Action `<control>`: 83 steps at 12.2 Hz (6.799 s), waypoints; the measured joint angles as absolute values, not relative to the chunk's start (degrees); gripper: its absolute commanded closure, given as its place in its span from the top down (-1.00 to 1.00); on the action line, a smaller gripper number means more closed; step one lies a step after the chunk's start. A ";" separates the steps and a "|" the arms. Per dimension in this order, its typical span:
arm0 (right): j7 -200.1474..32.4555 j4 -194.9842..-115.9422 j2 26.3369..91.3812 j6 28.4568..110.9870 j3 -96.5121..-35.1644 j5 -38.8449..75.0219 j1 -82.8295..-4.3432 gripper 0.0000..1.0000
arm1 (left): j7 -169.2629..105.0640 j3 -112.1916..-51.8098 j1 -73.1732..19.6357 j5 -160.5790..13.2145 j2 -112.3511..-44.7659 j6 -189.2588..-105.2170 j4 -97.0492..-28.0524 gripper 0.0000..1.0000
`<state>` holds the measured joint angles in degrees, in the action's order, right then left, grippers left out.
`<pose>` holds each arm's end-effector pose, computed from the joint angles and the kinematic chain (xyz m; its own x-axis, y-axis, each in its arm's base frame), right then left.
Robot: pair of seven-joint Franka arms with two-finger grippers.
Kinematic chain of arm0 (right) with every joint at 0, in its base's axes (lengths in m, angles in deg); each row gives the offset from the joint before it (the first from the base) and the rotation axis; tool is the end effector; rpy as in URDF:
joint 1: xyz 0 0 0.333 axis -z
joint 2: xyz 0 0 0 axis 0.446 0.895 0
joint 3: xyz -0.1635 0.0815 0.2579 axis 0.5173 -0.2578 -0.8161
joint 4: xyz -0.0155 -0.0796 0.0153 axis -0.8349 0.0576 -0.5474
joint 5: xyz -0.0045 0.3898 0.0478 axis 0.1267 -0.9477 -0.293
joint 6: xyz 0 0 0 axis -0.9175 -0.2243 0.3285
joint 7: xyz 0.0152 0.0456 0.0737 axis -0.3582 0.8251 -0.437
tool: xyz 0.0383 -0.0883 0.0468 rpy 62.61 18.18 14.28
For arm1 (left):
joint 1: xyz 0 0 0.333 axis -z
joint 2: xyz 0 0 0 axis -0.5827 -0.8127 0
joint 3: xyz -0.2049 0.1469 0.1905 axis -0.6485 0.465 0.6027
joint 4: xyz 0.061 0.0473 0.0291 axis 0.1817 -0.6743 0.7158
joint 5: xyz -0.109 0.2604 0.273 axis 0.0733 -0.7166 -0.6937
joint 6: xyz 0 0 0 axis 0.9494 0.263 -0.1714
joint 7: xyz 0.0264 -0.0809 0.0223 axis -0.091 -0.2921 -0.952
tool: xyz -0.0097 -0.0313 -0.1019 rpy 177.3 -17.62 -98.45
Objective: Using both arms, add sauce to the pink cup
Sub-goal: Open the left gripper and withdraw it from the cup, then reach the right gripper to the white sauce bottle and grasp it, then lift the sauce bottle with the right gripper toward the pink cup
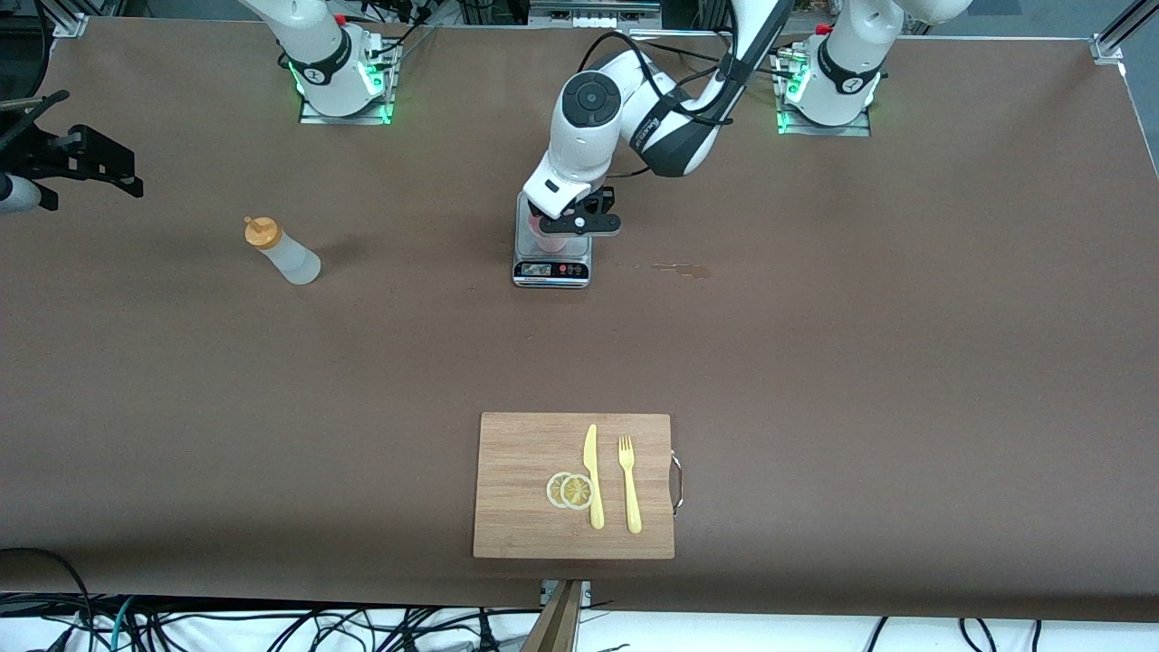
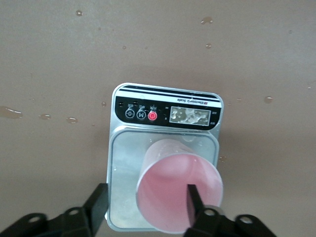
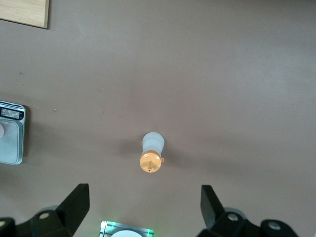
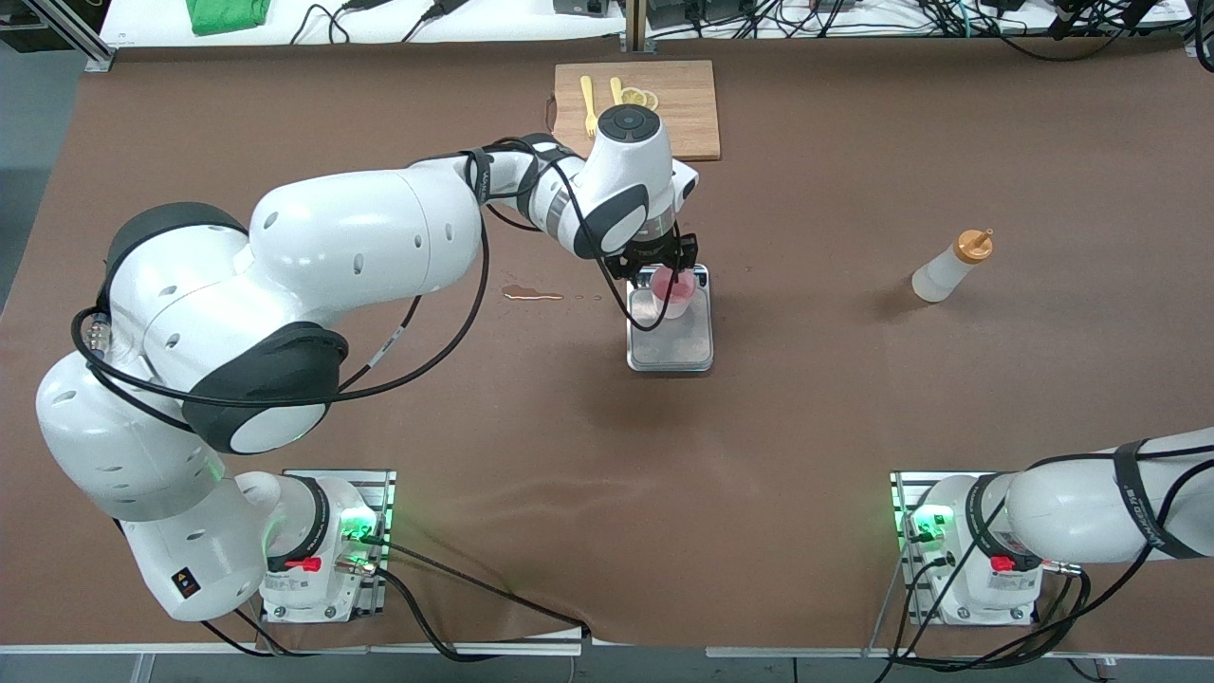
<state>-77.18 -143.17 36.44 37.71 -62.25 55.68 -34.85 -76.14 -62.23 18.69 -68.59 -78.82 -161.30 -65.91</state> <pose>0.5486 -0.0069 0.6327 0.9789 0.1896 -0.0755 0.1901 -0.9818 -0.0006 0.3907 -0.5264 0.3020 0.9869 0.1057 -0.1219 0.1217 -0.9837 0.1326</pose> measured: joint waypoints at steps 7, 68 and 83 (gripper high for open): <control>-77.18 -143.17 36.44 37.71 -62.25 55.68 -34.85 1.00 | -67.48 -57.33 11.39 -68.60 -69.22 -137.95 -55.49 1.00; 53.90 -168.54 63.11 47.96 -64.35 4.53 -21.99 -1.00 | -25.11 -55.23 -28.05 -77.51 -61.96 -112.07 -48.91 1.00; -14.62 -172.92 49.06 71.03 -50.33 30.16 -74.34 -1.00 | -25.10 -55.23 -28.06 -77.51 -62.14 -111.98 -48.82 1.00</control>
<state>-14.62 -172.92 49.06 71.03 -50.33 30.16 -74.34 -25.10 -55.23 -28.06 -77.51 -62.14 -111.98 -48.82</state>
